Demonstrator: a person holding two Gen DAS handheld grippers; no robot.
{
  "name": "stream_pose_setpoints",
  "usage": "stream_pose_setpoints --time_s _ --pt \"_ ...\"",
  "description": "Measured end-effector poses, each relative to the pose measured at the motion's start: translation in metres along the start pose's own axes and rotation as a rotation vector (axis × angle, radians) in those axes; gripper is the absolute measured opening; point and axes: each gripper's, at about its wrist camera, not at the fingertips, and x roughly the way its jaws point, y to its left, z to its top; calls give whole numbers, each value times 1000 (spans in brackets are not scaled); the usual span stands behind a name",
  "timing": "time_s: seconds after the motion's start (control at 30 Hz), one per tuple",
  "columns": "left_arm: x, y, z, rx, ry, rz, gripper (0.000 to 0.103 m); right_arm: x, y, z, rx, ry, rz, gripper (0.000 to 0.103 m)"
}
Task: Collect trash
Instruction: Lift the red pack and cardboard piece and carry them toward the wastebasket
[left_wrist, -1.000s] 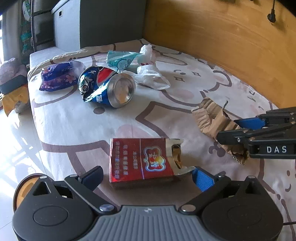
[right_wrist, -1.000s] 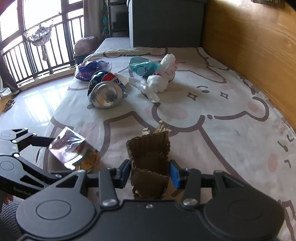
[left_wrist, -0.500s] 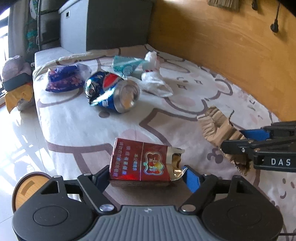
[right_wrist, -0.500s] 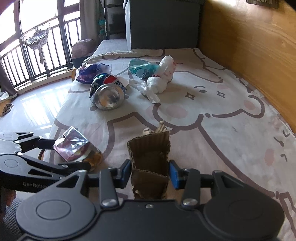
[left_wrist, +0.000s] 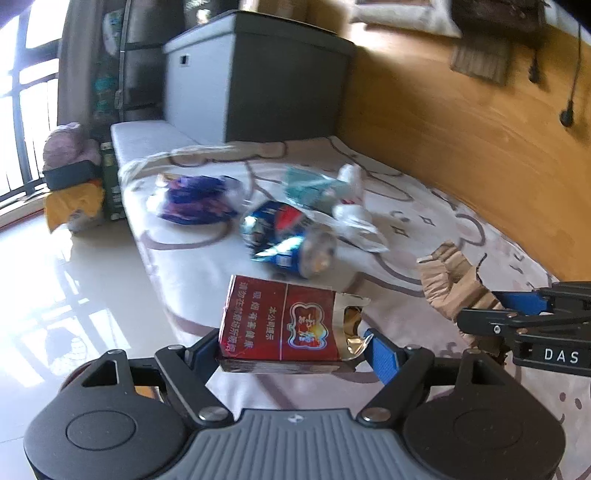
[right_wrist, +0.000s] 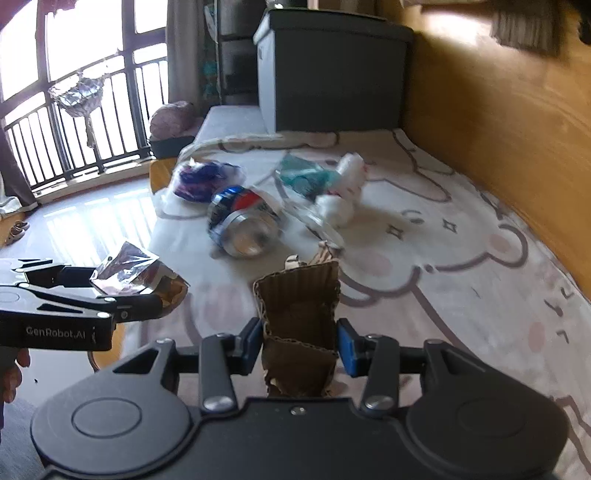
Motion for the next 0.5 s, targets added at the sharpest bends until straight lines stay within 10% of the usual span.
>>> stream_pose_setpoints --time_s 0.5 --pt "-59 105 -5 -127 -26 159 81 13 100 30 -88 -58 79 44"
